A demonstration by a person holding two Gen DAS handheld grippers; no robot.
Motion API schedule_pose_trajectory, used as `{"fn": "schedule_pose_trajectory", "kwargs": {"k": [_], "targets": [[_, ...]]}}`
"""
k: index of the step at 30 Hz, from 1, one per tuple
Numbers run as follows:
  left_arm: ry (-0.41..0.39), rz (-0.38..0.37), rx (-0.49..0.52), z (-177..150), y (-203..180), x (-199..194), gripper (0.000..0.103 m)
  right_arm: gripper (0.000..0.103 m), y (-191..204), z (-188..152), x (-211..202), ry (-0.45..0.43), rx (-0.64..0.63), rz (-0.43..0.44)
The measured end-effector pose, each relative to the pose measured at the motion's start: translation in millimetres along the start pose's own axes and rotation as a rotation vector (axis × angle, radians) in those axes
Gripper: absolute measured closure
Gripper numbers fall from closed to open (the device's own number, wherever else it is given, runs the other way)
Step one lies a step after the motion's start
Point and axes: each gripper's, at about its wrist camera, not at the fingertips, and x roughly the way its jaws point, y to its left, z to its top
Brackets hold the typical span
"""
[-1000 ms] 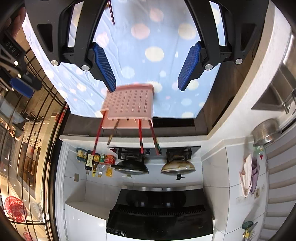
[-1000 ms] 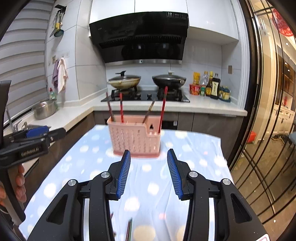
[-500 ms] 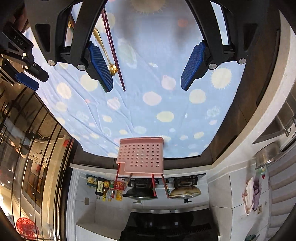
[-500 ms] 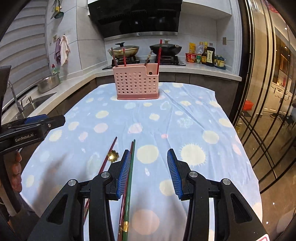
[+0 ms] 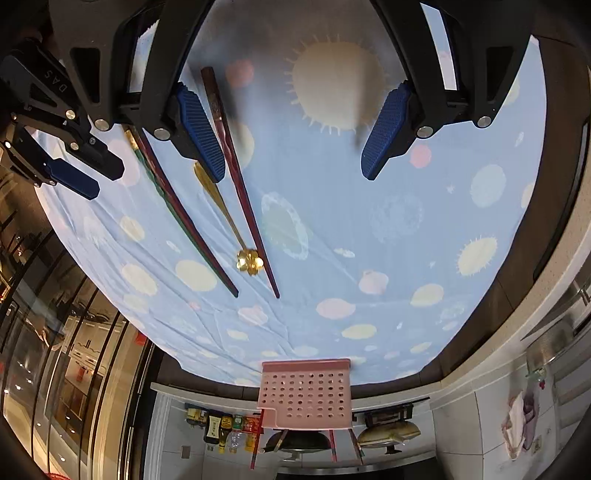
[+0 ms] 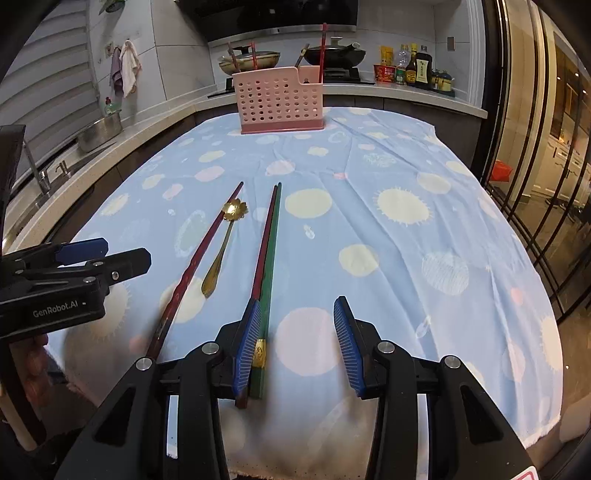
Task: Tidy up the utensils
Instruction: 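Grasp the dark-red chopstick with the left tool while the right tool grasps the green chopstick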
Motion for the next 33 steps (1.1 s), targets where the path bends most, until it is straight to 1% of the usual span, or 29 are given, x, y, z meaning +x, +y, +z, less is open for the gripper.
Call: {"fn": "schedule_pose_trajectory", "kwargs": {"k": [4, 7, 11, 18, 22, 29, 31, 33], "targets": [[0.025, 0.014, 0.002, -12.8, -2.7, 3.8, 0.031, 0.062, 1.0, -5.5, 1.1, 0.013, 0.004, 0.010], [0.042, 0.011, 0.001, -18.3, -3.8, 6.1, 0.031, 0.062, 2.6, -8.6, 2.4, 0.014, -0.007, -0.002], [0.046, 0.008, 0.008, -22.3, -7.2, 5.9, 0.031, 0.062, 3.8, -12.9, 5.5, 0.027, -0.010, 0.004], [0.054, 0.001, 0.016, -27.7, -10.3, 8.4, 0.031, 0.063, 2.8, -15.7, 5.4, 0.021, -0.008, -0.003], [0.053, -0.002, 0.016, -28.6, -10.0, 8.0, 0.031, 0.065, -1.4, -20.7, 9.4, 0.036, -0.011, -0.014], [0.052, -0.014, 0.018, -29.6, -11.7, 7.6, 0.031, 0.067, 0.0, -24.7, 6.1, 0.020, -0.033, -0.033], [0.054, -0.020, 0.028, -30.4, -14.7, 8.0, 0.031, 0.068, 0.2, -25.1, 6.1, 0.020, -0.033, -0.030], [0.057, -0.017, 0.036, -32.0, -17.8, 9.9, 0.031, 0.071, 0.4, -24.9, 5.9, 0.019, -0.033, -0.029]]}}
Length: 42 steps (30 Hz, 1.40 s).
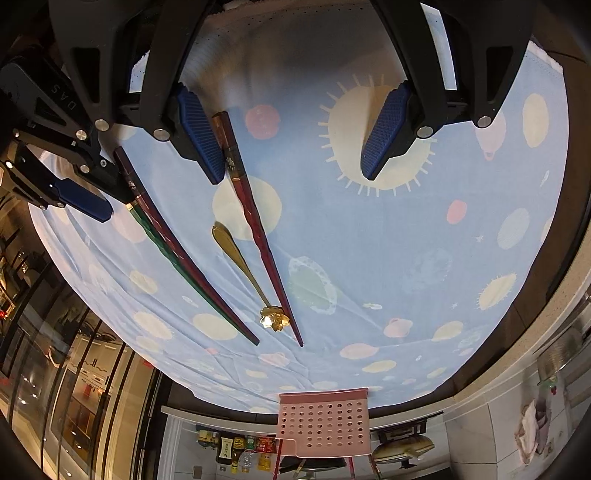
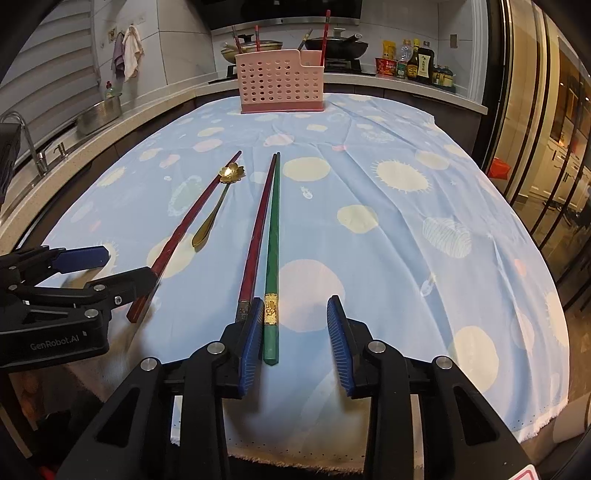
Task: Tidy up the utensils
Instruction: 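Grasp the dark-red chopstick with the left tool while the right tool grasps the green chopstick, then lift the dark-red chopstick with the left tool while the right tool carries the green chopstick to the holder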
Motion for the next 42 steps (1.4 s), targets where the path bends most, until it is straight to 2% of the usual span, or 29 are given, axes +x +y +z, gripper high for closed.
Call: {"fn": "schedule_pose_trajectory", "kwargs": {"k": [10, 15, 18, 21, 23, 24, 26, 28, 33, 42], "targets": [[-0.004, 0.019, 0.025, -1.3, -3.6, 2.5, 0.031, 0.074, -0.5, -1.0, 0.0, -0.003, 0.002, 0.002], [-0.008, 0.011, 0.036, -1.4, -4.8, 2.0, 0.036, 0.076, -0.1, -1.4, 0.0, -0.004, 0.003, 0.005], [-0.011, -0.001, 0.042, -1.9, -6.2, 0.5, 0.044, 0.082, -0.2, -1.4, -0.7, -0.004, 0.002, 0.013], [-0.011, -0.025, 0.047, -2.3, -7.5, -1.4, 0.057, 0.087, 0.8, -1.0, -0.5, -0.005, 0.001, 0.022], [-0.006, -0.055, 0.044, -2.2, -7.6, -3.2, 0.071, 0.090, 0.9, -1.0, -0.2, -0.007, -0.001, 0.028], [0.000, -0.077, 0.037, -1.9, -7.1, -3.8, 0.074, 0.093, 1.4, -1.0, -0.2, -0.007, -0.001, 0.031], [0.016, -0.130, 0.012, -0.7, -5.0, -3.5, 0.092, 0.096, 1.4, -1.5, -0.1, -0.008, -0.002, 0.034], [0.025, -0.159, -0.002, -0.8, -3.9, -2.2, 0.093, 0.096, 1.2, -1.7, -0.2, -0.009, -0.001, 0.035], [0.022, -0.164, -0.005, 0.1, -4.0, -3.9, 0.093, 0.096, -4.0, -0.7, -1.8, -0.006, 0.026, 0.064], [-0.041, -0.170, -0.025, 13.2, 5.4, -24.7, 0.094, 0.096, -9.2, 11.4, -15.9, -0.052, 0.038, 0.063]]}}
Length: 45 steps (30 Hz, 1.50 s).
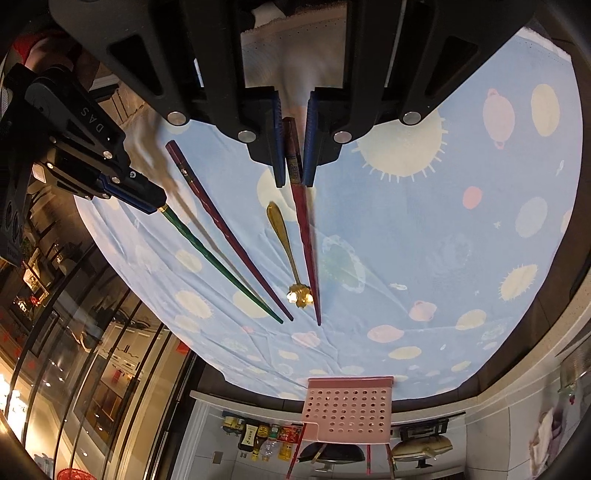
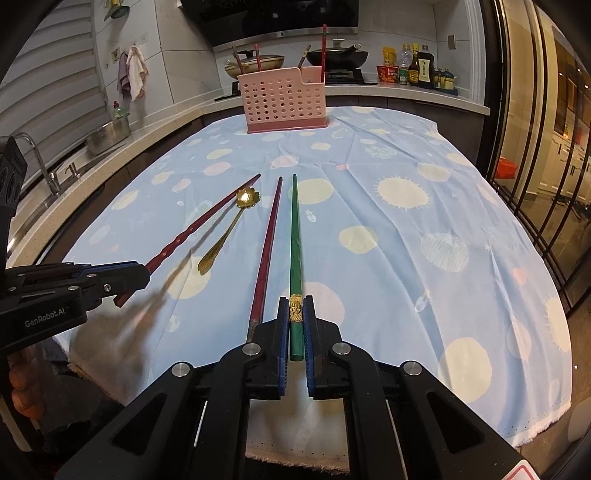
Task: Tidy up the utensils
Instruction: 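Lift the dark-red chopstick with the left tool while the right tool carries the green chopstick to the holder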
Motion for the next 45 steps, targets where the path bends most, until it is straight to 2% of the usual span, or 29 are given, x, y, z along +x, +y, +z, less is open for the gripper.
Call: {"fn": "schedule_pose_trajectory", "kwargs": {"k": [11, 13, 23, 27, 28, 31, 32, 36, 39, 40, 42, 43, 45], "targets": [[-0.126, 0.042, 0.005, 37.9, 11.4, -28.2, 0.095, 0.096, -0.5, 38.4, -23.1, -0.111, 0.000, 0.008], [-0.147, 0.049, 0.008, 46.0, 13.1, -31.8, 0.099, 0.096, -0.8, 47.6, -27.5, -0.134, 0.003, 0.015], [-0.241, 0.073, -0.001, 82.5, 23.2, -49.2, 0.102, 0.096, -6.6, 88.7, -41.2, -0.228, 0.025, 0.032], [-0.187, 0.051, -0.008, 71.9, 25.8, -36.9, 0.100, 0.096, -6.9, 83.8, -38.3, -0.217, 0.033, 0.034], [-0.164, 0.041, -0.011, 64.8, 25.4, -31.6, 0.097, 0.096, -6.9, 80.0, -35.8, -0.204, 0.035, 0.036], [-0.089, 0.022, -0.020, 40.0, 22.9, -10.8, 0.071, 0.096, -5.3, 68.4, -28.4, -0.164, 0.041, 0.040], [-0.066, 0.030, -0.013, 31.7, 20.7, -3.0, 0.069, 0.096, -4.7, 64.8, -26.7, -0.154, 0.042, 0.042], [0.021, 0.025, -0.016, 7.4, 19.8, 20.9, 0.070, 0.096, -3.1, 56.6, -25.0, -0.134, 0.046, 0.045], [0.048, 0.031, -0.018, -2.3, 20.9, 28.2, 0.070, 0.096, -3.8, 54.6, -25.0, -0.130, 0.050, 0.045], [0.040, 0.036, -0.011, -3.8, 20.1, 26.7, 0.073, 0.096, -3.9, 54.2, -24.8, -0.129, 0.052, 0.045], [0.044, 0.020, -0.011, -4.3, 19.8, 25.4, 0.086, 0.096, -4.3, 53.5, -24.5, -0.128, 0.054, 0.046], [0.049, 0.013, -0.014, -4.6, 20.3, 26.2, 0.096, 0.096, -4.2, 53.5, -24.5, -0.128, 0.053, 0.046], [0.045, 0.009, -0.015, -4.9, 21.4, 25.9, 0.096, 0.096, -3.6, 53.0, -24.4, -0.128, 0.052, 0.046]]}}
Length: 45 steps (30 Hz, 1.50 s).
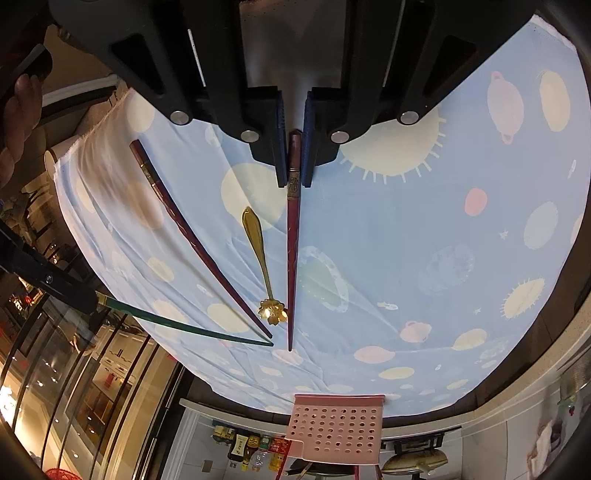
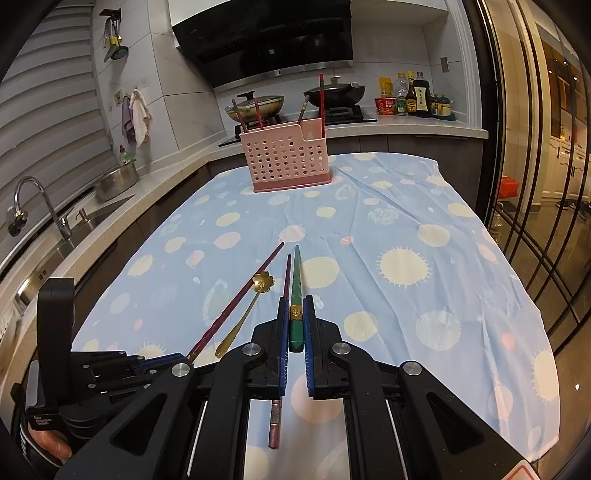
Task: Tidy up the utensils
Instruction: 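Lift the dark-red chopstick with the left tool while the right tool carries the green chopstick to the holder, then lower both held chopsticks into the pink holder and open both tools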
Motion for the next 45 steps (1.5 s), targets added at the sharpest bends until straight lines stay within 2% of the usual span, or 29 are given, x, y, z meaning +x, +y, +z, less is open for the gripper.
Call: {"fn": "schedule_pose_trajectory", "kwargs": {"k": [4, 9, 17, 21, 27, 38, 45], "targets": [[-0.019, -0.001, -0.002, 4.9, 0.7, -7.6, 0.096, 0.096, 1.0, 1.4, -2.7, -0.009, -0.006, 0.001], [-0.111, 0.005, -0.002, 27.6, 4.0, -37.4, 0.096, 0.096, 3.3, 15.8, -9.8, -0.051, -0.024, 0.004], [-0.292, 0.019, 0.031, 93.9, 3.8, -81.5, 0.096, 0.096, 9.6, 66.9, -12.0, -0.148, -0.063, 0.020], [-0.347, 0.033, 0.039, 127.0, 4.8, -89.4, 0.096, 0.096, 12.2, 91.9, -6.3, -0.179, -0.078, 0.020], [-0.385, 0.029, 0.047, 169.4, 7.6, -88.4, 0.096, 0.096, 12.8, 128.8, 9.6, -0.199, -0.072, 0.042], [-0.445, 0.050, 0.085, 252.3, 14.5, -84.1, 0.096, 0.096, 15.4, 217.1, 51.4, -0.223, -0.071, 0.091], [-0.503, 0.074, 0.099, 317.7, 23.0, -89.9, 0.096, 0.096, 23.8, 296.8, 76.4, -0.283, -0.072, 0.094]]}}
